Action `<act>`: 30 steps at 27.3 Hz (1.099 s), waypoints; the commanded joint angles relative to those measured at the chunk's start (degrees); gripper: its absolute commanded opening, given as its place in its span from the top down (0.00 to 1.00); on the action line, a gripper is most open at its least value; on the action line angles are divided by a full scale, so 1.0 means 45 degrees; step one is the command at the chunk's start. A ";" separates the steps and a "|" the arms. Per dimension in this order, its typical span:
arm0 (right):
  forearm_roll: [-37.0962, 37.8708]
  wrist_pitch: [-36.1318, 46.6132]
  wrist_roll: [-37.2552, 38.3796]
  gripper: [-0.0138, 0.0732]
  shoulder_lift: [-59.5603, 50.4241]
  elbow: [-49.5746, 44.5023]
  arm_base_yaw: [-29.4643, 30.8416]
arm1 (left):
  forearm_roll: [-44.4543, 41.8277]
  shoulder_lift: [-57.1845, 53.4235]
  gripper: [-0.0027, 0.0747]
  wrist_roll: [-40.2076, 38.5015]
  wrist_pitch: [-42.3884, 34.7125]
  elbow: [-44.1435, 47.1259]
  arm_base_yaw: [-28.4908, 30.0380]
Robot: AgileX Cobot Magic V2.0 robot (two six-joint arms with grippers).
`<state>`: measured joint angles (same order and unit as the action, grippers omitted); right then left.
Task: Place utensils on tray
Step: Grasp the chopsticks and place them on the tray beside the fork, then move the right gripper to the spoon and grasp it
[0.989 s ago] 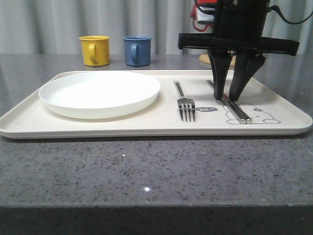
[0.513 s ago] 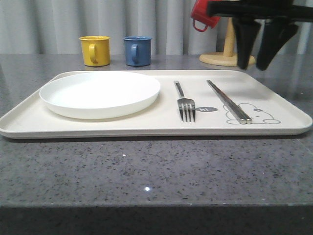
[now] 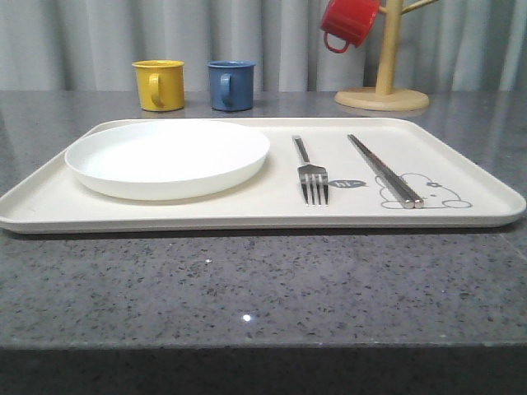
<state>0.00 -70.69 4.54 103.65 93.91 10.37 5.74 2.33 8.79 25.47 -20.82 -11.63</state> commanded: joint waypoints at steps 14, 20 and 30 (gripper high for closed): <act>0.1066 -0.0080 -0.0373 0.50 0.0919 0.0240 0.0299 | 0.0145 0.0138 0.99 -0.0155 -0.0973 -0.0291 -0.0005; 0.1066 -0.0291 -0.0373 0.70 0.1045 0.0240 0.0299 | 0.0145 0.0160 0.99 -0.0155 -0.0973 -0.0291 -0.0005; 0.0424 -0.1286 -0.0145 0.91 0.0269 0.0789 0.0228 | 0.0145 0.0160 0.99 -0.0155 -0.0973 -0.0291 -0.0005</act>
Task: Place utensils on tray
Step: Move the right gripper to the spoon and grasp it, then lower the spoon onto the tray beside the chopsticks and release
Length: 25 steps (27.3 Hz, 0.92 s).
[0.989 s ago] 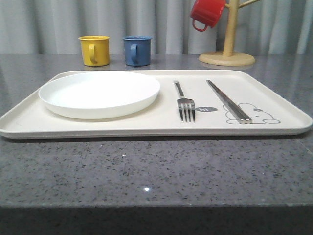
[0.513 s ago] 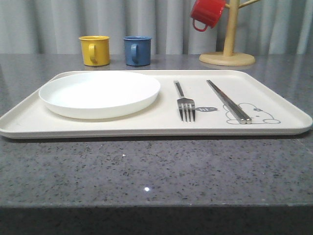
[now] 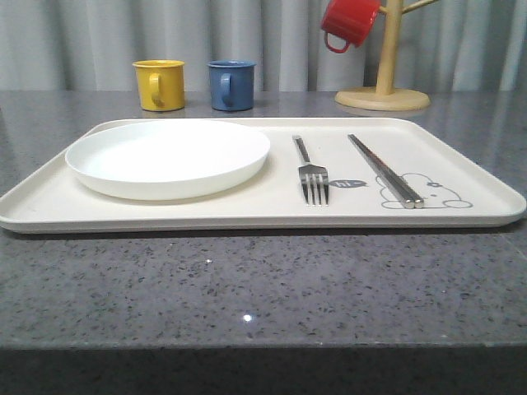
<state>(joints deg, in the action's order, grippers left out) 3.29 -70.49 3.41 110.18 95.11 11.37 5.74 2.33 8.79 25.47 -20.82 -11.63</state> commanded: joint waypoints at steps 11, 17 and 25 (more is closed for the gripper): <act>-0.1678 -0.1333 0.1092 0.91 -0.2700 0.0508 -0.3705 | 0.0145 0.0160 0.99 -0.0155 -0.0973 -0.0291 -0.0005; -0.1678 -0.1274 0.2207 0.91 -0.1888 0.0508 -0.5275 | 0.0145 0.0160 0.99 -0.0155 -0.0973 -0.0291 -0.0005; -0.1766 -0.1124 0.2476 0.91 -0.0707 0.0508 -0.5275 | 0.0145 0.0160 0.99 -0.0155 -0.0973 -0.0291 -0.0005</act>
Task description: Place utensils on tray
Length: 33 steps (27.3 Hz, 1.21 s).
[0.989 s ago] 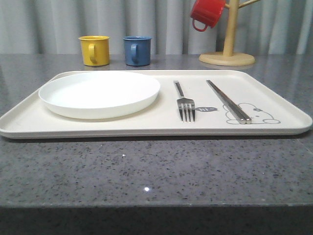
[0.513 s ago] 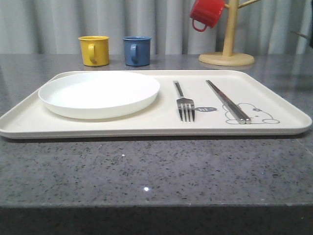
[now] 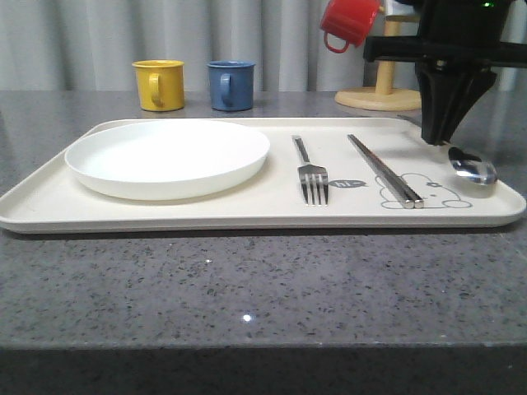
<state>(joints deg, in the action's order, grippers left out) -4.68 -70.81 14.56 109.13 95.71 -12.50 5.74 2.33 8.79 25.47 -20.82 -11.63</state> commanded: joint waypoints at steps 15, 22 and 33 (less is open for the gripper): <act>-0.0632 -0.1252 -0.0003 0.65 -0.0310 0.0374 0.0030 | 0.0145 0.0160 0.99 -0.0155 -0.0973 -0.0291 -0.0005; -0.0357 -0.1252 -0.0403 0.61 -0.1812 0.0386 0.0030 | 0.0145 0.0160 0.99 -0.0155 -0.0973 -0.0291 -0.0005; 0.1444 0.0491 -0.1667 0.80 -0.7504 -0.1624 0.0030 | 0.0145 0.0160 0.99 -0.0155 -0.0973 -0.0291 -0.0005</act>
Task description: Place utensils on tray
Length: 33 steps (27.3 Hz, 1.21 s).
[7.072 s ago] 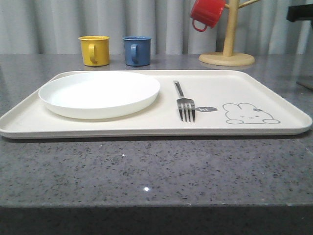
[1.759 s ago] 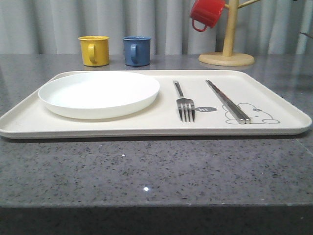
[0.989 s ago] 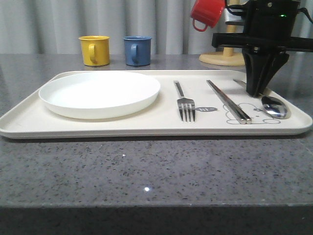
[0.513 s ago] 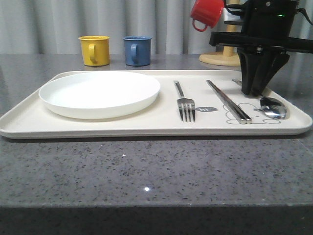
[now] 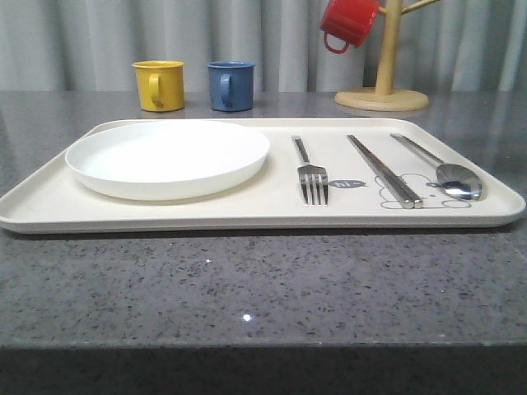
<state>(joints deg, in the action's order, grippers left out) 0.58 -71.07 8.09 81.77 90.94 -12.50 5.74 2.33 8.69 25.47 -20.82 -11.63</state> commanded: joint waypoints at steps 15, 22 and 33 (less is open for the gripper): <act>0.1261 0.9124 -0.0299 0.92 -1.3531 -1.3136 0.0030 | 0.0145 0.0160 0.99 -0.0133 -0.0973 -0.0291 -0.0005; 0.1339 0.9787 -0.0299 0.92 -1.7649 -1.5154 0.0030 | 0.0145 0.0160 0.99 -0.0133 -0.0973 -0.0291 -0.0005; 0.1339 0.9674 -0.0299 0.92 -1.7945 -1.5217 0.0030 | 0.0145 0.0160 0.99 -0.0133 -0.0973 -0.0291 -0.0005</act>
<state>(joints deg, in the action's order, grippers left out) 5.60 -32.21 7.13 0.23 21.33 -12.50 5.74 2.33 8.69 25.47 -20.82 -11.63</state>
